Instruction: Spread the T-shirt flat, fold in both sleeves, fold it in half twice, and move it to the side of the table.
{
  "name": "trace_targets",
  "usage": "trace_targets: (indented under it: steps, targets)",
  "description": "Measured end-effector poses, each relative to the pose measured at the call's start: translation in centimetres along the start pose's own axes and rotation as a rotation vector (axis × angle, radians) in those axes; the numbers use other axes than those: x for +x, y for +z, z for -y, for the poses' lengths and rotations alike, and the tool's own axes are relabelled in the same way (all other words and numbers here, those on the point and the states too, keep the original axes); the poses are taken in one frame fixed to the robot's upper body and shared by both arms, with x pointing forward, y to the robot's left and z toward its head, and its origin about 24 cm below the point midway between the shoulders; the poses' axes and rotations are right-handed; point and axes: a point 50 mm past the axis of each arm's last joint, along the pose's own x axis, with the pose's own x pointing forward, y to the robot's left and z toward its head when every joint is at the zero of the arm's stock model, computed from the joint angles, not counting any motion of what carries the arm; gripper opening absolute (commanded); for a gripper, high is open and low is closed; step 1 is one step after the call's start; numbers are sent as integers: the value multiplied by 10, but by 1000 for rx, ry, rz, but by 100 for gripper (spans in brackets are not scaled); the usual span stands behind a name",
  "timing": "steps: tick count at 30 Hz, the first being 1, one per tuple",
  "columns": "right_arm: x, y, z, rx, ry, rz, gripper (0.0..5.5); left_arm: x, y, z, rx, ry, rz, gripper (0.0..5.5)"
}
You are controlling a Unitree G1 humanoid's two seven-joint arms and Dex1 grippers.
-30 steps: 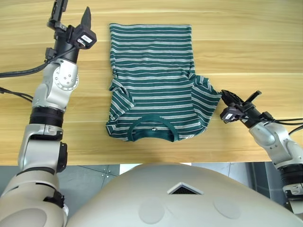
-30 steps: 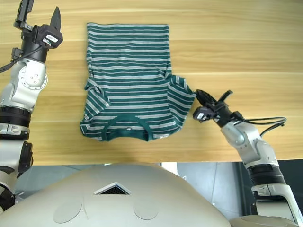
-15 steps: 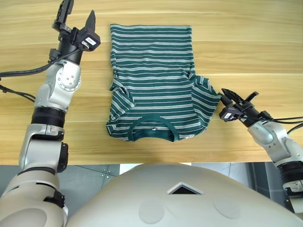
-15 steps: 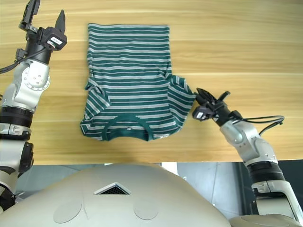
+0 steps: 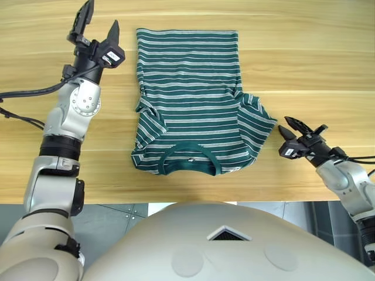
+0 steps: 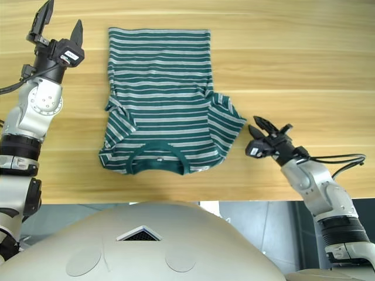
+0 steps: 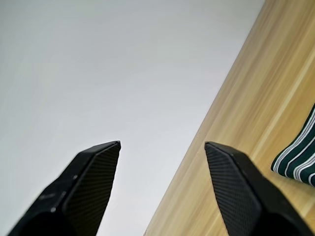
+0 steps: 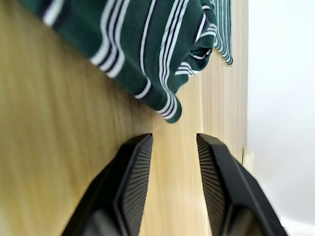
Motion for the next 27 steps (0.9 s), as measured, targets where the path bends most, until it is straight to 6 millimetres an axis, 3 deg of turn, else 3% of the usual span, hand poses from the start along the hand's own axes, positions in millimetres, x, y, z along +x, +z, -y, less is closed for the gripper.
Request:
trace_targets:
  steps: [12, 15, 20, 27]
  targets:
    - [23, 5, 7, -29, 9, 87, 167, 1, 4, 9, -16, -14, 2, 320]
    - [25, 4, 6, -29, 14, 97, 102, 1, 4, 12, -21, -17, -2, 320]
    - [26, 3, 8, -36, 12, 105, 41, 0, 4, 12, -21, -18, -3, 320]
    - [27, 3, 12, -39, 3, 121, 1, 0, 4, 12, -21, -18, -2, 320]
